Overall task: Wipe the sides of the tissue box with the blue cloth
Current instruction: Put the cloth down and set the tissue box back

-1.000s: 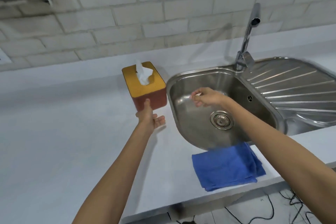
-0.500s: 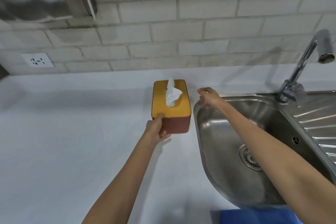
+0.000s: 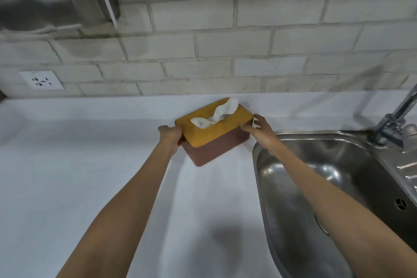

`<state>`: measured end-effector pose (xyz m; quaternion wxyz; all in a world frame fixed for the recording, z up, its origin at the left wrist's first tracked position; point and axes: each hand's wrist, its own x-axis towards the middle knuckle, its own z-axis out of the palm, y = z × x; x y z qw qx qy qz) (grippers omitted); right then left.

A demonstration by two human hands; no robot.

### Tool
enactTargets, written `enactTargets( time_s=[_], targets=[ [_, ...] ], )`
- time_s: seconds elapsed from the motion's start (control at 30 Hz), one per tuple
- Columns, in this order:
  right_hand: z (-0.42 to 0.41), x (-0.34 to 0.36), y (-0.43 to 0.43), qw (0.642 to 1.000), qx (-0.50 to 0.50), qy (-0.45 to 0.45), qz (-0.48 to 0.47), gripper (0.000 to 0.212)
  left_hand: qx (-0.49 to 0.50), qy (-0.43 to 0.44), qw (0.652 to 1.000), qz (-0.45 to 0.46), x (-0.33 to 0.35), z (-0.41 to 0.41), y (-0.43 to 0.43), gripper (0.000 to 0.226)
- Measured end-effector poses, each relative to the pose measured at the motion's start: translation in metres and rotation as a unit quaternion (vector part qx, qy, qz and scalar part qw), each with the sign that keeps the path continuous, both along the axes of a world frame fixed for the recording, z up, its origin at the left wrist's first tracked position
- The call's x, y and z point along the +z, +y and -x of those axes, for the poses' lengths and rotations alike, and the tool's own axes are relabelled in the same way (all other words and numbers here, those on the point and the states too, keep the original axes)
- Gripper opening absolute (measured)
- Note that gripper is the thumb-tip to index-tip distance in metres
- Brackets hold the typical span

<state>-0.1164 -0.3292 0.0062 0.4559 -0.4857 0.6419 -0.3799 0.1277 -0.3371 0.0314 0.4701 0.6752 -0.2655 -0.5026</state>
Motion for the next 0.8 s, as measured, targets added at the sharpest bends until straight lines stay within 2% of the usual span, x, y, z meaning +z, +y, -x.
enactTargets(
  time_s=[0.17,0.37,0.8],
  targets=[
    [-0.002,-0.013,-0.003,0.995,-0.052,0.06,0.067,0.066,-0.038,0.014,0.999,0.012,0.006,0.002,-0.031,0.055],
    [-0.003,-0.017,-0.01,0.991,-0.08,0.072,0.084,0.065,-0.094,-0.046,0.994,0.029,0.016,0.011,-0.059,0.065],
    [-0.003,-0.02,-0.021,0.99,-0.066,0.093,0.079,0.068,-0.148,-0.053,0.987,0.044,0.012,0.011,-0.075,0.068]
  ],
)
